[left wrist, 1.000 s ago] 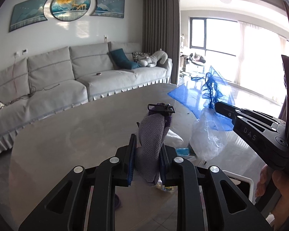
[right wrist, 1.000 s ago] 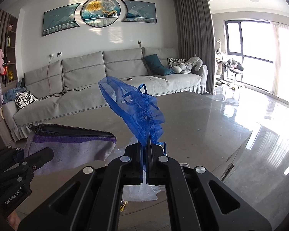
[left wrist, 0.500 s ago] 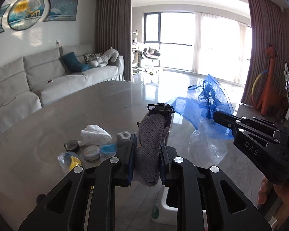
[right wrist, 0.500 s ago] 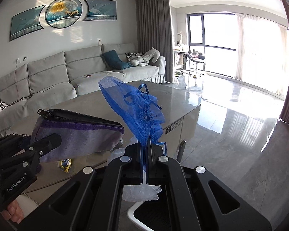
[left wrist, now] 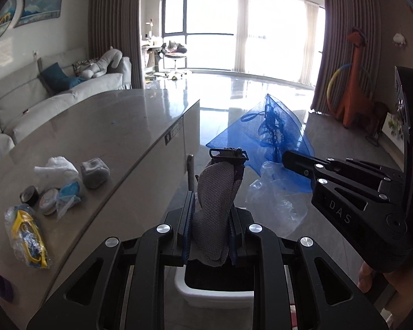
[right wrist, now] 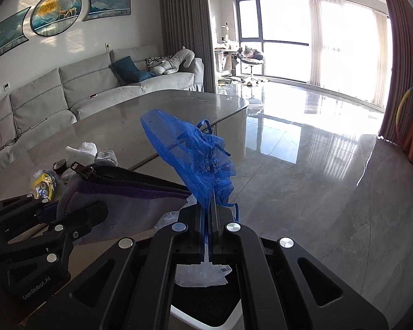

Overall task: Collect trash
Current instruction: 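Carry the pouch and blue mesh bag with both tools toward the white bin, then open the left tool over the white bin to drop the pouch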

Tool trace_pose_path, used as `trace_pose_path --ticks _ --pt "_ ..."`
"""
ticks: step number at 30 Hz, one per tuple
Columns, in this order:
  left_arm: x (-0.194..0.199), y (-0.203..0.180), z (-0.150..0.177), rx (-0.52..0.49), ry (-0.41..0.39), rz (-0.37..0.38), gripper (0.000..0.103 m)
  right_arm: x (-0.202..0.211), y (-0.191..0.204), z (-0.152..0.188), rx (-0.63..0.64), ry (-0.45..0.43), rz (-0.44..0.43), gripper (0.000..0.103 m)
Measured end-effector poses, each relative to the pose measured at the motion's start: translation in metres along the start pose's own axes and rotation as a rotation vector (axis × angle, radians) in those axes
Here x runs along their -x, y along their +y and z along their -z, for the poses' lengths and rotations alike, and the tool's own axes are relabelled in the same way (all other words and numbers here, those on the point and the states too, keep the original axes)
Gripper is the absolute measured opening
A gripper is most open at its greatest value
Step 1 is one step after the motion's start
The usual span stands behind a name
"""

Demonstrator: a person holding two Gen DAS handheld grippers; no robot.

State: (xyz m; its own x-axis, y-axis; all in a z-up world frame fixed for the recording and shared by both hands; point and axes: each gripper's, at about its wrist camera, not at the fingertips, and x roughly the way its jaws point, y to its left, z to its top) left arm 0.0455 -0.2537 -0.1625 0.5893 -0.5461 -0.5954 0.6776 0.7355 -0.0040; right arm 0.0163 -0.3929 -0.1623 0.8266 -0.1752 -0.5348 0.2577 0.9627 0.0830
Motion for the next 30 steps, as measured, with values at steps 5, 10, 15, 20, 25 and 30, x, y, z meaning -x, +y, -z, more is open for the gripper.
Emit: trace_pose_path --ticks 5,10,15,20,25,30 --pt "-0.035 -0.008 0.013 -0.016 0.068 0.026 0.020 -0.016 -0.001 0.000 -0.008 0.017 0.016 0.002" --pt "-0.068 -0.012 0.026 0.004 0.180 0.079 0.027 -0.027 -0.002 0.005 -0.002 0.045 0.036 0.002" --pt "-0.084 -0.018 0.032 -0.005 0.242 0.044 0.098 -0.030 -0.009 0.005 -0.010 0.057 0.049 0.002" --pt "-0.083 -0.012 0.029 0.004 0.250 0.030 0.098 -0.031 -0.012 0.004 -0.030 0.061 0.040 0.002" --pt "-0.079 -0.004 0.027 -0.004 0.241 -0.019 0.098 -0.033 -0.010 0.006 -0.028 0.067 0.032 0.002" --pt "-0.063 0.018 0.019 0.027 0.197 -0.087 0.098 -0.044 -0.006 0.011 -0.025 0.089 0.023 0.002"
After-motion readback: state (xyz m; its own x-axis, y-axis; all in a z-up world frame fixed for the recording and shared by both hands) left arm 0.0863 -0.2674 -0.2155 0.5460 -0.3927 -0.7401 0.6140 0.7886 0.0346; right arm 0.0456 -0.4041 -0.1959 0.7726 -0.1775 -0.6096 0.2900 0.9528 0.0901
